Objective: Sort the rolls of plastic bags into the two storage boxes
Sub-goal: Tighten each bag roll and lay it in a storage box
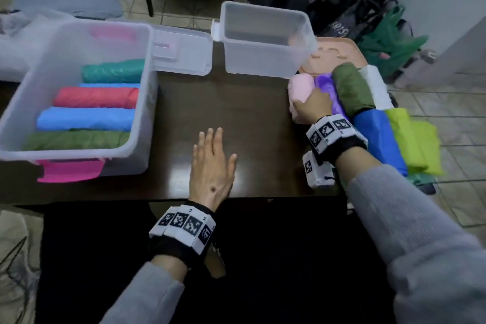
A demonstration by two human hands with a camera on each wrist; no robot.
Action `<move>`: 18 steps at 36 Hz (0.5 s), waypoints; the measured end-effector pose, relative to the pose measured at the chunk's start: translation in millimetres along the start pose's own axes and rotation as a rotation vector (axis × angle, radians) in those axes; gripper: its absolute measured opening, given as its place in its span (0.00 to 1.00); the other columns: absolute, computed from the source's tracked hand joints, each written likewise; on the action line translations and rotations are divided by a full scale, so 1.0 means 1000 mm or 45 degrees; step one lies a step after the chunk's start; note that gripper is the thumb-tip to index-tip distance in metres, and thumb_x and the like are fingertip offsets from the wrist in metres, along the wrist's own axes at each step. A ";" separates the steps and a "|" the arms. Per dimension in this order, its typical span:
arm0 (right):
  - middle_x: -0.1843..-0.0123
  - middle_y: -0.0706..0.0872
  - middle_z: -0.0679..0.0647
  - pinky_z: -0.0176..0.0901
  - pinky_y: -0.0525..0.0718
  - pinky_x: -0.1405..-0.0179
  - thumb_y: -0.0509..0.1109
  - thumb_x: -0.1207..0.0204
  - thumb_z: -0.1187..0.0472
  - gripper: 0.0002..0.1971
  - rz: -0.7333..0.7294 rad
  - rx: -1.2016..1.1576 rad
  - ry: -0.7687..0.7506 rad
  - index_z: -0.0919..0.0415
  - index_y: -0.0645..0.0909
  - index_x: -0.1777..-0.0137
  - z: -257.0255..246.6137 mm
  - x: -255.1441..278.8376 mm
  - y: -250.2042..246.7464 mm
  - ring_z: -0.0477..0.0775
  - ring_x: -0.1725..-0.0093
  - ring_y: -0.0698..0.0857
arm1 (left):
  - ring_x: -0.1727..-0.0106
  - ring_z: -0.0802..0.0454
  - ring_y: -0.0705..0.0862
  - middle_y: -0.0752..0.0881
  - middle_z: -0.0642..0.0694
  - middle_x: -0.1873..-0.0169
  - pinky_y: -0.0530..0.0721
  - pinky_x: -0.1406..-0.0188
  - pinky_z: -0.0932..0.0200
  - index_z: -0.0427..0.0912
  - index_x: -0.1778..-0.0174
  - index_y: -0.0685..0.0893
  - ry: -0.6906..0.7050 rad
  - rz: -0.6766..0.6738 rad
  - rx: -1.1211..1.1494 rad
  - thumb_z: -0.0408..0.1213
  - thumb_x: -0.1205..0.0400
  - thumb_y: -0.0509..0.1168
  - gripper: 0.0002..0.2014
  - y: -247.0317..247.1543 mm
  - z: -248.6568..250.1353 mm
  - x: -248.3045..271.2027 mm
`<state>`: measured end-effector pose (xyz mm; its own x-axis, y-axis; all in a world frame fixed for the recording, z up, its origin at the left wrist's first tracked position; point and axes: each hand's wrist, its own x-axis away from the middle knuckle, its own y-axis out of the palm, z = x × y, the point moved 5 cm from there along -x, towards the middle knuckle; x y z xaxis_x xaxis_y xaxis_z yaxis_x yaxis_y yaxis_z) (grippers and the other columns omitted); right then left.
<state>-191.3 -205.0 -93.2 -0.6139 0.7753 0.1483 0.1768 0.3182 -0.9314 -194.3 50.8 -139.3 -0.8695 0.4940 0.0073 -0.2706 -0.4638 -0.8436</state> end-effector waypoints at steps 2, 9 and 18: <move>0.26 0.71 0.70 0.52 0.64 0.27 0.64 0.19 0.54 0.29 -0.011 0.043 0.013 0.76 0.66 0.27 0.002 -0.004 0.000 0.66 0.25 0.68 | 0.16 0.47 0.45 0.52 0.42 0.17 0.41 0.19 0.55 0.40 0.17 0.51 0.024 0.017 -0.080 0.48 0.13 0.49 0.30 0.003 -0.003 0.002; 0.32 0.78 0.66 0.52 0.74 0.33 0.77 0.31 0.53 0.34 -0.178 0.022 -0.065 0.70 0.72 0.29 -0.015 0.006 0.006 0.65 0.31 0.76 | 0.16 0.50 0.44 0.52 0.46 0.17 0.37 0.20 0.54 0.43 0.17 0.55 0.033 0.012 -0.159 0.49 0.13 0.47 0.28 0.007 -0.003 0.002; 0.30 0.70 0.61 0.55 0.72 0.36 0.67 0.25 0.66 0.28 -0.117 0.273 -0.559 0.53 0.67 0.26 -0.059 0.066 0.027 0.64 0.31 0.69 | 0.16 0.50 0.46 0.53 0.46 0.17 0.39 0.20 0.54 0.42 0.18 0.56 0.034 0.030 -0.168 0.48 0.13 0.49 0.28 0.009 -0.005 0.001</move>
<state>-181.7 -112.9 -88.9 -0.8936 0.4319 0.1219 -0.0269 0.2195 -0.9752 -195.5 50.9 -149.1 -0.8631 0.5044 -0.0266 -0.1918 -0.3760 -0.9065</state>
